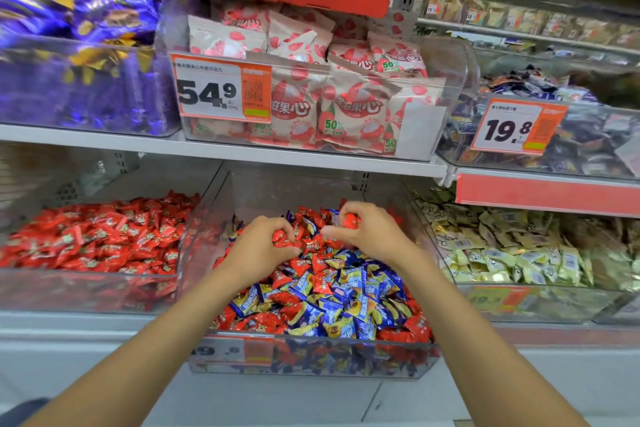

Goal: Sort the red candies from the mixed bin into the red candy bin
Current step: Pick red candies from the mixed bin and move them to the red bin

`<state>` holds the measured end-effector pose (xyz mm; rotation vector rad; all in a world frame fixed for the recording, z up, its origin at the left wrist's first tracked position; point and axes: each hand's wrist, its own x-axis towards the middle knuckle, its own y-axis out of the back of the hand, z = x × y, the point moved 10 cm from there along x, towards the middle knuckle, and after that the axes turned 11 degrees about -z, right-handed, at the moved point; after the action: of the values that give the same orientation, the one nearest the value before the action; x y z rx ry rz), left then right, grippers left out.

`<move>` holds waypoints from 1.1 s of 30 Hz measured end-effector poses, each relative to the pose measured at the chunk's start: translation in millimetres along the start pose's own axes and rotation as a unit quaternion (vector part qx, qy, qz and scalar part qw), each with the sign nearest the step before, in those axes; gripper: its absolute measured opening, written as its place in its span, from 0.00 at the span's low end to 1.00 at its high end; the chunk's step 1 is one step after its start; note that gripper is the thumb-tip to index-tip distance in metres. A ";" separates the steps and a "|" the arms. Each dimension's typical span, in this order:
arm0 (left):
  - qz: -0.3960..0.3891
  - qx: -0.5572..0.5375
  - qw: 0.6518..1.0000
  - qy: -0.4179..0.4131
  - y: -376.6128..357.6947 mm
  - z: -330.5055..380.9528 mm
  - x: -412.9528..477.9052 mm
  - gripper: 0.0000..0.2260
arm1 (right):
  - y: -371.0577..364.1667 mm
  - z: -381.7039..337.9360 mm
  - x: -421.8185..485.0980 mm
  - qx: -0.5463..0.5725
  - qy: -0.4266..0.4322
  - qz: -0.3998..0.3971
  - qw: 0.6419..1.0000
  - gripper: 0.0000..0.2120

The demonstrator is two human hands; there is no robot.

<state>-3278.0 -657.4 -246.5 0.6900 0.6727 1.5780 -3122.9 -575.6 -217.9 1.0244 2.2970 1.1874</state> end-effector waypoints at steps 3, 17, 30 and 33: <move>0.018 -0.002 1.000 0.014 1.4 -0.8 8.1 0.08 | -22.8 4.8 11.4 -0.126 -0.028 -0.065 0.989 0.17; 0.020 0.049 0.999 -0.010 -2.8 8.8 27.4 0.08 | 12.6 10.1 -34.0 0.014 0.003 -0.016 1.000 0.06; 0.147 0.039 0.986 -0.066 102.3 4.0 -89.1 0.06 | -32.4 -86.7 -45.7 0.075 0.077 0.001 0.994 0.06; 0.202 0.027 0.979 -0.016 153.4 -47.9 -114.0 0.06 | -54.9 -138.0 -26.8 0.061 0.126 -0.011 0.990 0.06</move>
<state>-3402.5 -788.7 -168.5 0.9351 0.5754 1.9201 -3211.0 -692.8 -182.4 0.9327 2.5970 1.2438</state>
